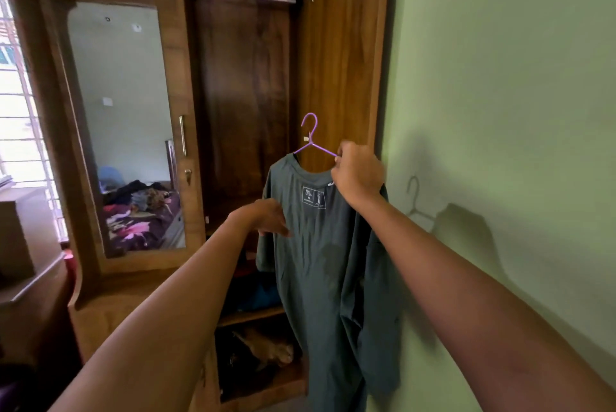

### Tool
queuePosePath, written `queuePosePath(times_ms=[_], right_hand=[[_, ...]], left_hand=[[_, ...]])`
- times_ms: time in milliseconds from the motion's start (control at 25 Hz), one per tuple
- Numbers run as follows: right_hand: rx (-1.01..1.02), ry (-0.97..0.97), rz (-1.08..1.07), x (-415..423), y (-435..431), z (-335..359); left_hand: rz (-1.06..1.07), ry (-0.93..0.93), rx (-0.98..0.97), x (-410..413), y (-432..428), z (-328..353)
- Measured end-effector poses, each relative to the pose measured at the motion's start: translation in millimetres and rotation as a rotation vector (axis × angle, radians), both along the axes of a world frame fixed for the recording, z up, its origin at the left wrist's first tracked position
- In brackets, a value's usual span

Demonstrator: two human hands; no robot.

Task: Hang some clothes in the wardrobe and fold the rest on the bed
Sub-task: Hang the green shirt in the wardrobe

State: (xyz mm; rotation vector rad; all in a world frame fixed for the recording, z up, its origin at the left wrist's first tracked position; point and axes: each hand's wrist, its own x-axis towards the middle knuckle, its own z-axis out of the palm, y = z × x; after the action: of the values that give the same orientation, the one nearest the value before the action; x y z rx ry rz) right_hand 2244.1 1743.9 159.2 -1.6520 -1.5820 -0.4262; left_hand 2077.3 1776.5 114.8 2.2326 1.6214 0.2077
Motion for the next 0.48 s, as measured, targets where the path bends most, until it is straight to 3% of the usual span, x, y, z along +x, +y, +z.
queuePosePath(times_ms=[200,480], right_hand=[[0.08,-0.105,-0.07,-20.0,119.7,47.4],[0.222,-0.219,-0.215,-56.9,262.4,150.0]], left_hand=[[0.02,-0.008,0.196,-23.0,137.8,33.9],[-0.042,0.092,0.264,-54.1,313.1,120.3]])
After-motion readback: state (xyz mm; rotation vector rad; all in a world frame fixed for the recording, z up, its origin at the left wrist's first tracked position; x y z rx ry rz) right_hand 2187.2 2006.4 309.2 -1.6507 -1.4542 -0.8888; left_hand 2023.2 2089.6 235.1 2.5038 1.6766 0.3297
